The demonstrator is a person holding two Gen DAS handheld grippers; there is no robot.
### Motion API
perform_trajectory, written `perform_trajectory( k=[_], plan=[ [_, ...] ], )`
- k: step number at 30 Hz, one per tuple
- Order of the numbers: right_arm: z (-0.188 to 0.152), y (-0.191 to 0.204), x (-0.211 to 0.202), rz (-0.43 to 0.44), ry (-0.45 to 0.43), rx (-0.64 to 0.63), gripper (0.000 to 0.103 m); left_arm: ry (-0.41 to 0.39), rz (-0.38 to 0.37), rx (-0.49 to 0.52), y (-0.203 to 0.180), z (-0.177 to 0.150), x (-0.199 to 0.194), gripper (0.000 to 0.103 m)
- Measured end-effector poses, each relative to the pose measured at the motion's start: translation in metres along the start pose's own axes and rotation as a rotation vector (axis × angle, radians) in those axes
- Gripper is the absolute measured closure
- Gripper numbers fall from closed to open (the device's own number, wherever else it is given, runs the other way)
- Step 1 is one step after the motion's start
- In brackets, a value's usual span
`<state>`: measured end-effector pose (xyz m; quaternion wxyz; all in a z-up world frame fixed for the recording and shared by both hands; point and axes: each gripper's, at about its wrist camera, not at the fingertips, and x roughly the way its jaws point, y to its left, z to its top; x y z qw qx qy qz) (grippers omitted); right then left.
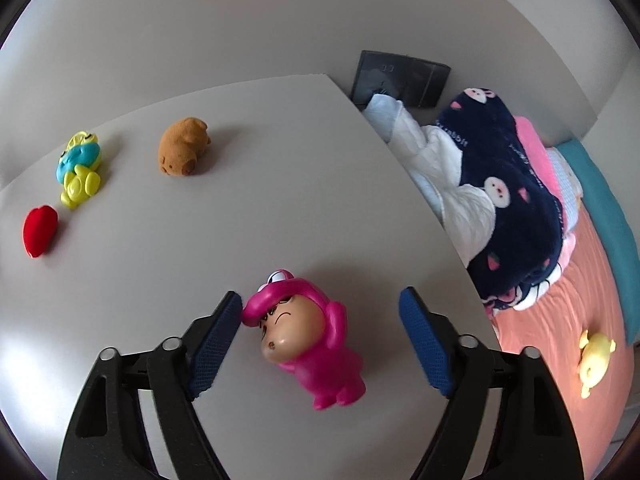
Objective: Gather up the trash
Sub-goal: 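Grasp the green seahorse with the left tool while the right tool grasps the pink doll, then carry seahorse and pink doll to the black bin and release both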
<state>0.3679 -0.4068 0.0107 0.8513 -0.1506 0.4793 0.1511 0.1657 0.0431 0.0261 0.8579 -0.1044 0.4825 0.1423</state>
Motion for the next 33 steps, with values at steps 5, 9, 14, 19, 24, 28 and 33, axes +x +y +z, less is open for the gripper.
perform_trajectory(
  k=[5,9,14,19,24,28,33],
  plan=[
    [-0.006,-0.008,0.0,0.067,-0.029,0.104,0.054,-0.009,0.011,-0.004,0.0,0.002,0.003,0.044],
    [-0.009,-0.004,-0.003,0.048,-0.026,0.125,0.058,-0.024,0.029,-0.012,-0.001,-0.003,0.002,0.044],
    [-0.019,0.003,-0.011,0.029,-0.019,0.128,0.058,-0.031,-0.004,-0.031,0.0,-0.003,-0.002,0.044],
    [-0.028,0.004,-0.032,0.042,-0.033,0.13,0.058,-0.044,-0.022,-0.027,-0.006,-0.007,-0.012,0.044],
    [-0.038,-0.001,-0.062,0.05,-0.074,0.153,0.058,-0.071,-0.052,0.023,-0.027,-0.005,-0.034,0.044],
    [-0.052,-0.009,-0.089,0.053,-0.117,0.177,0.058,-0.091,-0.082,0.055,-0.041,-0.004,-0.05,0.044],
    [-0.076,-0.026,-0.119,0.048,-0.152,0.228,0.058,-0.099,-0.122,0.102,-0.074,-0.014,-0.066,0.044]
  ],
)
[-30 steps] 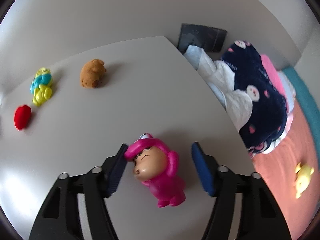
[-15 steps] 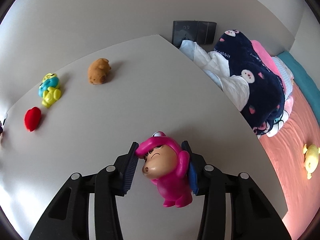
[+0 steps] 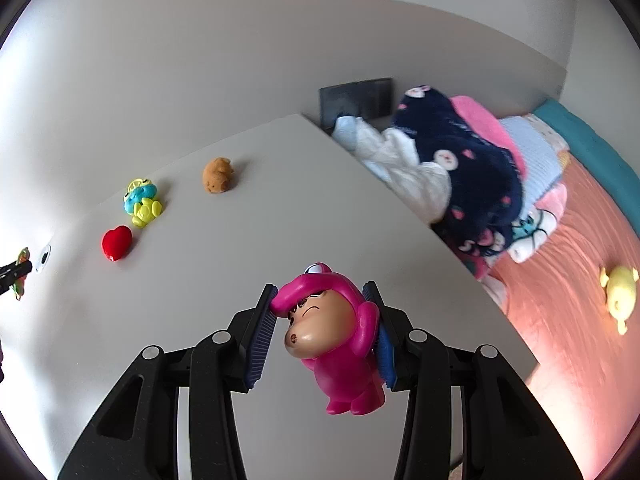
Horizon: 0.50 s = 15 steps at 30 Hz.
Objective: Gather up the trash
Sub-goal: 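Carry seahorse and pink doll to the black bin and release both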
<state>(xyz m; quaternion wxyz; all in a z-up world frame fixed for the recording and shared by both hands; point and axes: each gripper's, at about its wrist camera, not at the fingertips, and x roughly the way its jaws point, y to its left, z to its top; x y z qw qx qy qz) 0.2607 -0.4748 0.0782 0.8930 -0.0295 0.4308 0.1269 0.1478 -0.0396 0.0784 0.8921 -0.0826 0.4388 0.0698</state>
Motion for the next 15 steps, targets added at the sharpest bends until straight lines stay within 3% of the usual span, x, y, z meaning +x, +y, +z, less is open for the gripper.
perform_trajectory(
  k=[15],
  plan=[
    [-0.079,-0.086,-0.089,-0.057,-0.066,0.193,0.058,0.009,-0.198,0.26,-0.149,-0.019,-0.009,0.044]
  ],
)
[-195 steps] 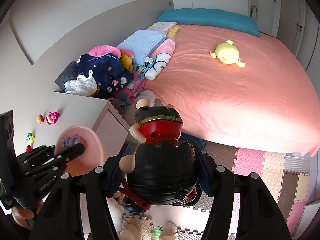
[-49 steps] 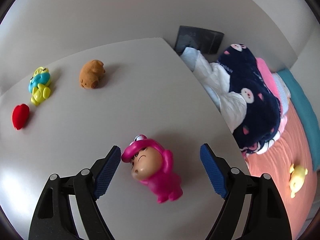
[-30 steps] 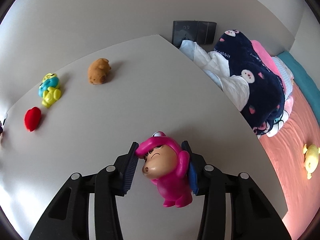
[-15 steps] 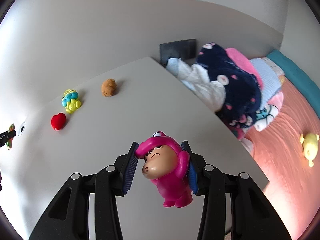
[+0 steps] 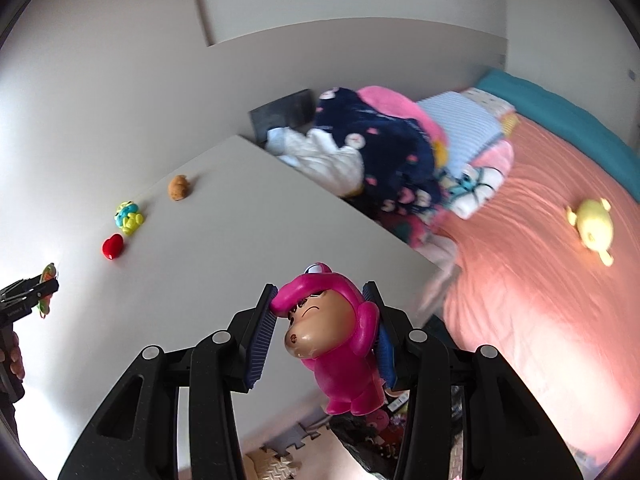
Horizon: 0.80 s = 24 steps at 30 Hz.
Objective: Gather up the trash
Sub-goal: 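Carry seahorse and pink doll to the black bin and release both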
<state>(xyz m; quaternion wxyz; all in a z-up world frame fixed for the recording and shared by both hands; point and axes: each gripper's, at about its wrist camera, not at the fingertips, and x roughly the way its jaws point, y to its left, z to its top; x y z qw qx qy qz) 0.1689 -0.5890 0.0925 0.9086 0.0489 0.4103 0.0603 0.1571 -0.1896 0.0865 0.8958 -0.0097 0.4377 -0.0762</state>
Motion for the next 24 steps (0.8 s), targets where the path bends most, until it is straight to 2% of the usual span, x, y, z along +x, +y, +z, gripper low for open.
perform_trajectory(
  k=[14,24],
  plan=[
    [-0.066,-0.091,-0.075,-0.119,-0.035,0.18,0.058,0.016,-0.236,0.264,-0.168,0.014,0.024,0.044],
    [-0.113,-0.131,-0.117,-0.187,-0.039,0.279,0.058,0.053,-0.4,0.444,-0.293,-0.001,0.03,0.044]
  ],
)
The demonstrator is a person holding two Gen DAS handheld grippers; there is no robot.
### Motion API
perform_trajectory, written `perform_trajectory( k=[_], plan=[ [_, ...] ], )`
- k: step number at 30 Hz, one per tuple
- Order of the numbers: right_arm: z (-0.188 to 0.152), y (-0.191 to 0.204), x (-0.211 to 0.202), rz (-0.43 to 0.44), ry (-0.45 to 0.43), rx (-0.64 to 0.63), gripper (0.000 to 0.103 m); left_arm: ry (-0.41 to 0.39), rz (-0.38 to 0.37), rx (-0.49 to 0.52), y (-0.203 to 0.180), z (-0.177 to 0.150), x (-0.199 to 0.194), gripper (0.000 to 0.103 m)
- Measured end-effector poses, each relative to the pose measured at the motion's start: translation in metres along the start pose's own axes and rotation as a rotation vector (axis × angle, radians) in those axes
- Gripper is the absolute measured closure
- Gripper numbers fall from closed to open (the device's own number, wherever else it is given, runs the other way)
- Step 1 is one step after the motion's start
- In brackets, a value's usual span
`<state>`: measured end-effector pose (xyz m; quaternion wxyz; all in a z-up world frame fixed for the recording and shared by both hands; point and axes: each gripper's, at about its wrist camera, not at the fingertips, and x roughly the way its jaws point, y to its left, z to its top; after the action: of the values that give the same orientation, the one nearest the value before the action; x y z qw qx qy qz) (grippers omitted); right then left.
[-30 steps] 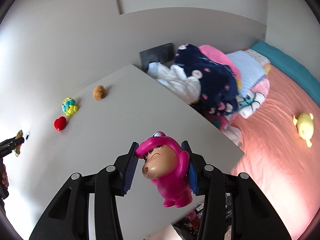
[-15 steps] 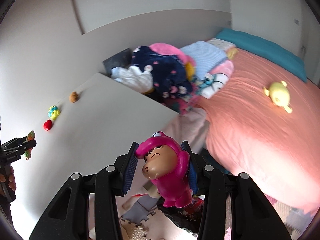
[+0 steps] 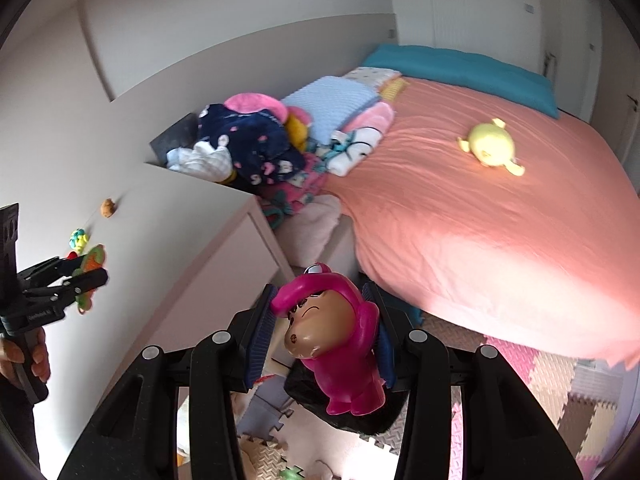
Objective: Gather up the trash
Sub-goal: 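Carry seahorse and pink doll to the black bin and release both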
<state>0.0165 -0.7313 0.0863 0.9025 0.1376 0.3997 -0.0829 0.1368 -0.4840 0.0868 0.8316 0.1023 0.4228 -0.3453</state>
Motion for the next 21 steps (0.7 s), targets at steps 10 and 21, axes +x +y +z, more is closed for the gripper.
perform_trajectory(
  k=[10,21],
  plan=[
    [-0.021,-0.026,-0.007,-0.05,0.017,0.11,0.058,0.074,-0.053,0.094,-0.078,0.014,0.047,0.044],
    [-0.017,-0.024,0.011,-0.063,0.05,0.185,0.058,0.139,-0.033,0.137,-0.111,0.015,0.075,0.044]
  ],
)
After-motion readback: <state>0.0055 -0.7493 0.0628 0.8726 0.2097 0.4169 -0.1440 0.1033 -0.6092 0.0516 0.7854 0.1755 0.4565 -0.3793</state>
